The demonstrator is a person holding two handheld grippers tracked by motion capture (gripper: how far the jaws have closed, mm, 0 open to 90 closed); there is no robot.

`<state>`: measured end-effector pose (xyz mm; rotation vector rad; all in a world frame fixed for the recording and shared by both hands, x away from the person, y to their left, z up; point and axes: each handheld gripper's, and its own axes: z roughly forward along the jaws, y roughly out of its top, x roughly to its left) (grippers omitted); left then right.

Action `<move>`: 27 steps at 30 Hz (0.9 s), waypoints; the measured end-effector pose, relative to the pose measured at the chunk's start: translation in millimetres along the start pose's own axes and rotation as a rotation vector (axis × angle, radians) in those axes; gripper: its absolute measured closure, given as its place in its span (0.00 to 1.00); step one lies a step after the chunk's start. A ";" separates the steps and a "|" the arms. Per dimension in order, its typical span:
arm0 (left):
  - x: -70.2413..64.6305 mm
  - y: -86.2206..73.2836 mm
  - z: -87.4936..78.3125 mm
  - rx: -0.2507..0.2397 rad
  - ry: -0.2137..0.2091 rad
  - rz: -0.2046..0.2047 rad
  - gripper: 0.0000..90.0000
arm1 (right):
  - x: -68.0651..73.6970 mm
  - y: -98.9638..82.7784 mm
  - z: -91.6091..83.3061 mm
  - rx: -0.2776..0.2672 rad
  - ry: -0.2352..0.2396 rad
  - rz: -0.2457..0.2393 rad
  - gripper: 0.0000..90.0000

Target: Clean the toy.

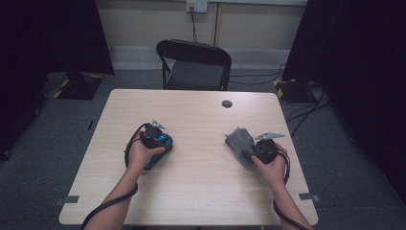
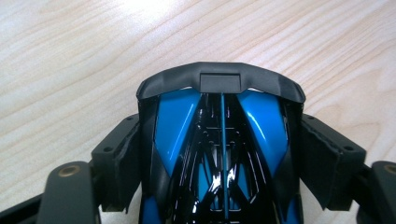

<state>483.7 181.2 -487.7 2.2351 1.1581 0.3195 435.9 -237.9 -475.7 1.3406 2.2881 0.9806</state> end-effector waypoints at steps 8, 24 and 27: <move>0.1 0.7 -5.9 -0.006 -0.004 -0.003 0.23 | 1.2 3.0 0.3 -0.014 -0.011 -0.009 0.31; -3.3 3.2 -34.7 -0.048 -0.035 -0.036 0.20 | 6.3 8.4 -9.6 -0.027 -0.015 -0.026 0.25; -5.1 3.9 -40.3 -0.059 -0.054 -0.029 0.19 | 8.2 9.0 -11.3 -0.030 -0.008 -0.027 0.25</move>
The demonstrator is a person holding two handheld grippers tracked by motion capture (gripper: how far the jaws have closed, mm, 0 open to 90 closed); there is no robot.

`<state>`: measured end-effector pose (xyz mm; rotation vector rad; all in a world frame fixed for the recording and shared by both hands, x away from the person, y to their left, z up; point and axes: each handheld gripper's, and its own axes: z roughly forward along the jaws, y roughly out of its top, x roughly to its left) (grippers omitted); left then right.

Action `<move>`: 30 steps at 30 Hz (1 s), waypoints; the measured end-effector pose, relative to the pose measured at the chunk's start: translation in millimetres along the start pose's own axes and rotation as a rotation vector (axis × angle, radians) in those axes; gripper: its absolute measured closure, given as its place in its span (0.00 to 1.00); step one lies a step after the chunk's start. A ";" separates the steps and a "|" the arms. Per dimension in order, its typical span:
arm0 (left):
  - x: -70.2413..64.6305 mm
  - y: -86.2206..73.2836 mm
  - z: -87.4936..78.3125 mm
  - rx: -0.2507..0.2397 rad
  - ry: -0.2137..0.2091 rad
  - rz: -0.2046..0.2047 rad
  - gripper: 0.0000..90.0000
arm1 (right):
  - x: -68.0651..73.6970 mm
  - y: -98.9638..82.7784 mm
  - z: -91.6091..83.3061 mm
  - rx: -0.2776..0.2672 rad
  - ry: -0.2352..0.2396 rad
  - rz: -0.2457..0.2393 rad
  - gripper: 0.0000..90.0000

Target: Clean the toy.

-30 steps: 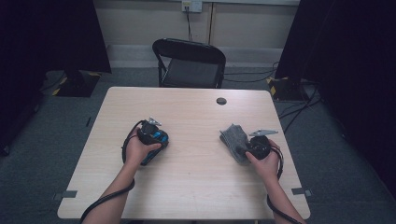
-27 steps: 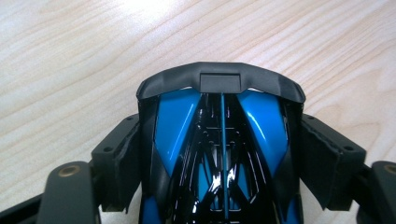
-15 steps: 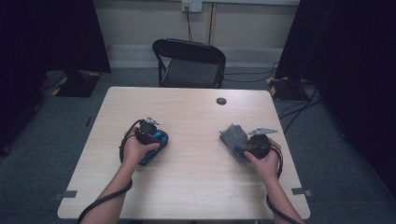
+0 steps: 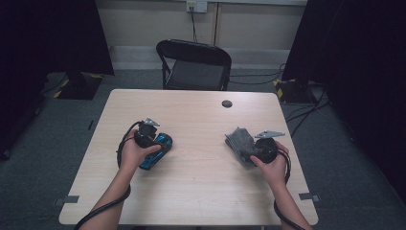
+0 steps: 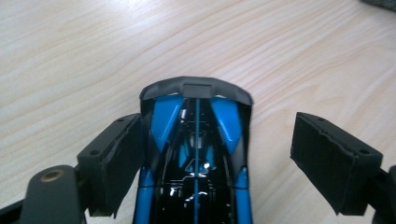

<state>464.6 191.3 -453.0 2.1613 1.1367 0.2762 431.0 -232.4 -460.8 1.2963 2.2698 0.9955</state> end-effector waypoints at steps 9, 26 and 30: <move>-12.2 0.8 -4.8 -0.006 -0.054 0.005 0.18 | 1.9 2.9 -3.5 0.003 0.013 0.004 0.21; -34.0 -3.5 -9.4 0.005 -0.132 0.038 0.18 | 21.0 10.3 -9.5 -0.005 0.080 -0.032 0.17; -40.8 -5.6 -8.5 0.007 -0.152 0.057 0.18 | 28.8 10.2 -9.7 -0.002 0.096 -0.051 0.17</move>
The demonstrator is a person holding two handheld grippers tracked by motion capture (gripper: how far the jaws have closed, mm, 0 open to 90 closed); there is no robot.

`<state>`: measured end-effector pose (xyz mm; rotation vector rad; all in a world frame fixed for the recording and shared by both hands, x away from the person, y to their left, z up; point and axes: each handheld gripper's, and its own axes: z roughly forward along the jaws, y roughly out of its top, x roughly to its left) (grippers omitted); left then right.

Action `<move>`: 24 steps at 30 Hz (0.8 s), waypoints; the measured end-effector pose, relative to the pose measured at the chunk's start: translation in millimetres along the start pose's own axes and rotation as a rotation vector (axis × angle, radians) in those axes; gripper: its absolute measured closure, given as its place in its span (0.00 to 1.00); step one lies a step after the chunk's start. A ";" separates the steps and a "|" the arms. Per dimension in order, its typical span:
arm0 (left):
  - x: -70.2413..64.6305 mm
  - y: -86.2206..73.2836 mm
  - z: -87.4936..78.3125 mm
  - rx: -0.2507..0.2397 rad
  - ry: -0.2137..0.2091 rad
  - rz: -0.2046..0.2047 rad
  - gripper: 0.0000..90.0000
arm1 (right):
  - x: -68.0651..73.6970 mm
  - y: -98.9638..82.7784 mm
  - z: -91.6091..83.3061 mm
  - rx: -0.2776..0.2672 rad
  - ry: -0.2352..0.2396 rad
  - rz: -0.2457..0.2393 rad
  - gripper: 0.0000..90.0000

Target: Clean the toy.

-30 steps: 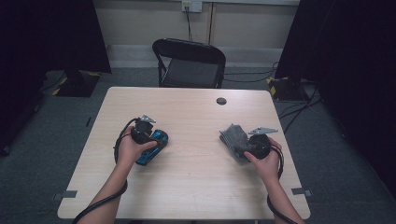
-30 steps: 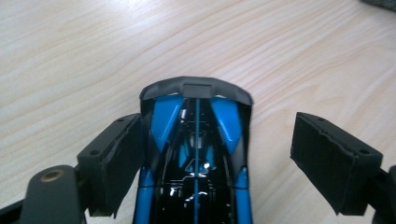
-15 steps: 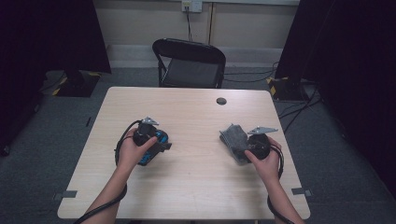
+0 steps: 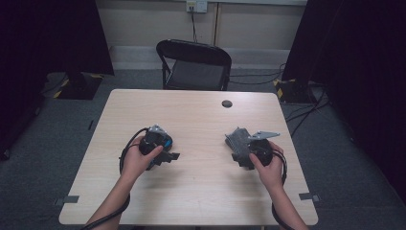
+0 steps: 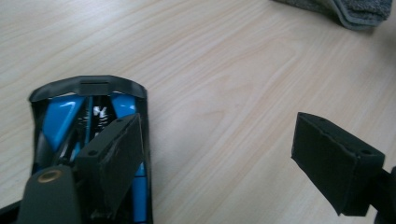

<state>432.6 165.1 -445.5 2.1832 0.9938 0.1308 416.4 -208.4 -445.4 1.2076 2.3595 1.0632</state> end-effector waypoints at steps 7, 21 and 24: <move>-10.3 -0.5 0.8 -0.009 -0.025 0.027 0.18 | 10.3 2.9 3.3 0.011 0.039 -0.025 0.18; -23.4 -12.8 0.6 -0.002 -0.065 0.024 0.18 | 34.8 5.0 5.9 0.008 0.113 -0.074 0.18; -26.6 -16.2 -0.4 0.012 -0.069 0.039 0.18 | 40.4 3.1 7.1 0.012 0.132 -0.087 0.18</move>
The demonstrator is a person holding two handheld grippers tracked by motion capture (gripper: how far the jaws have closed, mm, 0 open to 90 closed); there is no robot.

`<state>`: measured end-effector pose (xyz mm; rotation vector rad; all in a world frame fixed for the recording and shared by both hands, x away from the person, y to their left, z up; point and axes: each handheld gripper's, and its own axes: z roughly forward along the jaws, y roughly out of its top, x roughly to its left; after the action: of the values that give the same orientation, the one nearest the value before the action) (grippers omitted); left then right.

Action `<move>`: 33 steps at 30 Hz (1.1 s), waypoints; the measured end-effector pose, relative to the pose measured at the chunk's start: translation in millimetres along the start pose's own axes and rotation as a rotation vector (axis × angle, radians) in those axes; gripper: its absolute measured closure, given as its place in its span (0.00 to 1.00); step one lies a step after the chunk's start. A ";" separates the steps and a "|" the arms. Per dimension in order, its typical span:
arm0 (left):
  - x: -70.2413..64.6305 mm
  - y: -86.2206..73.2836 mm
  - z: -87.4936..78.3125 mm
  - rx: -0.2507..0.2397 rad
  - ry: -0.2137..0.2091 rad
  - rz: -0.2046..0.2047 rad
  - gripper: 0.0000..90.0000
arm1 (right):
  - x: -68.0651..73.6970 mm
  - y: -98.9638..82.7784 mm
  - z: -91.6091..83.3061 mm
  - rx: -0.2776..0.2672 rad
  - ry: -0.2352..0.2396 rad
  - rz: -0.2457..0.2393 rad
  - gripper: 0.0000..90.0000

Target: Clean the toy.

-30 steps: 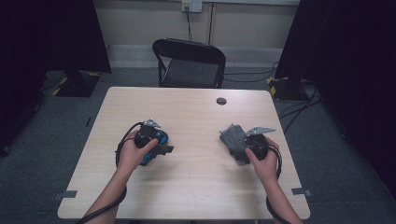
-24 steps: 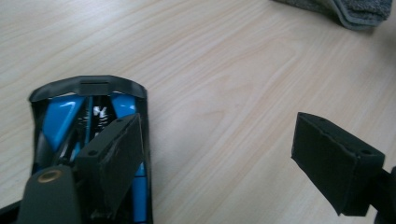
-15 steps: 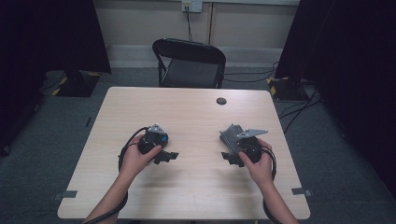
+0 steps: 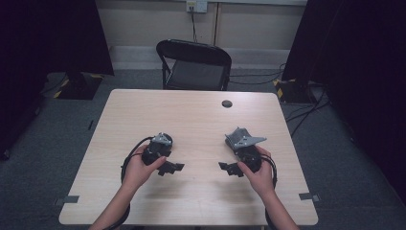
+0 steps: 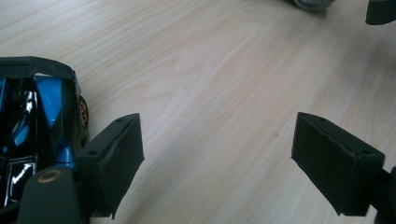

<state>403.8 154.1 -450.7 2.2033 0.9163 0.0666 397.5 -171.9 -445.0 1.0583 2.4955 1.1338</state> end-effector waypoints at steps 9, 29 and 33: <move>-4.8 -13.0 -3.0 0.010 -0.015 0.003 0.18 | 12.7 -5.2 6.3 0.006 0.038 -0.008 0.18; -22.7 -26.6 7.7 0.018 -0.046 0.072 0.18 | 30.2 -19.2 14.5 0.023 0.088 -0.042 0.18; -25.3 -28.0 11.0 0.022 -0.048 0.083 0.18 | 31.8 -22.3 16.2 0.033 0.093 -0.054 0.18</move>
<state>371.8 144.6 -471.3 2.2533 0.8030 0.0427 370.0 -150.8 -468.9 0.9612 2.6061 1.1558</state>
